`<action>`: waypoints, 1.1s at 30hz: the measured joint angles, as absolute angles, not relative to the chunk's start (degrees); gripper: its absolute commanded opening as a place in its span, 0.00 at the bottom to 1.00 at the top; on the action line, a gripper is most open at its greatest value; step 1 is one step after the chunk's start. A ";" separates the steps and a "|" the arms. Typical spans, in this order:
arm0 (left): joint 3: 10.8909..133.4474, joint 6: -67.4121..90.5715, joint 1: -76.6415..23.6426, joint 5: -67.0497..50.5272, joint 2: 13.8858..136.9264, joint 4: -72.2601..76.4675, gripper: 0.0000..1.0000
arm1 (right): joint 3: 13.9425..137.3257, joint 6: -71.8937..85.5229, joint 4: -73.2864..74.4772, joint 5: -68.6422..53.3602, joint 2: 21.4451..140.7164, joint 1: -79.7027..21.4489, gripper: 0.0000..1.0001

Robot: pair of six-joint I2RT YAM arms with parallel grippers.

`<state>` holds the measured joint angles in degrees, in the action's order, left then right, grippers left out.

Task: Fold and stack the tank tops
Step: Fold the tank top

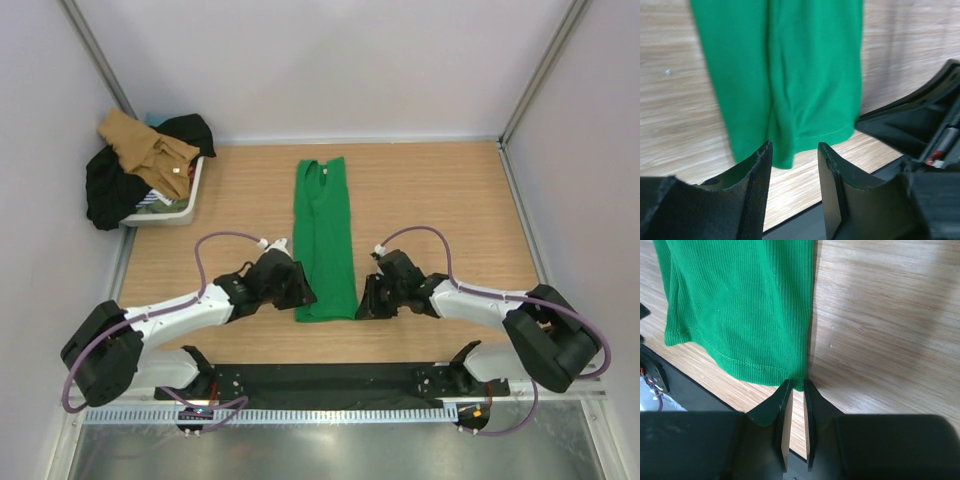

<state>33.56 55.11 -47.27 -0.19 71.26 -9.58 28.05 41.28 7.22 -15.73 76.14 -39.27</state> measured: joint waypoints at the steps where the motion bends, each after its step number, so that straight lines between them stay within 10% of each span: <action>1: 34.13 55.09 -47.35 -0.27 71.31 -9.56 0.42 | 27.79 41.41 6.96 -15.84 75.99 -39.31 0.21; 18: 33.23 56.36 -54.50 1.13 79.42 -6.55 0.12 | 27.00 40.93 9.54 -14.15 73.43 -39.68 0.22; 30: 34.13 56.51 -59.64 3.01 74.37 -8.75 0.36 | 29.19 40.53 15.27 -12.38 69.21 -39.70 0.46; 33: 35.22 56.45 -59.64 4.23 70.61 -10.98 0.59 | 30.44 40.45 16.14 -11.92 68.10 -39.70 0.48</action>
<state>35.22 56.45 -59.64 4.23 70.61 -10.98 30.44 40.45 16.14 -11.92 68.10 -39.70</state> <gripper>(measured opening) 0.484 0.467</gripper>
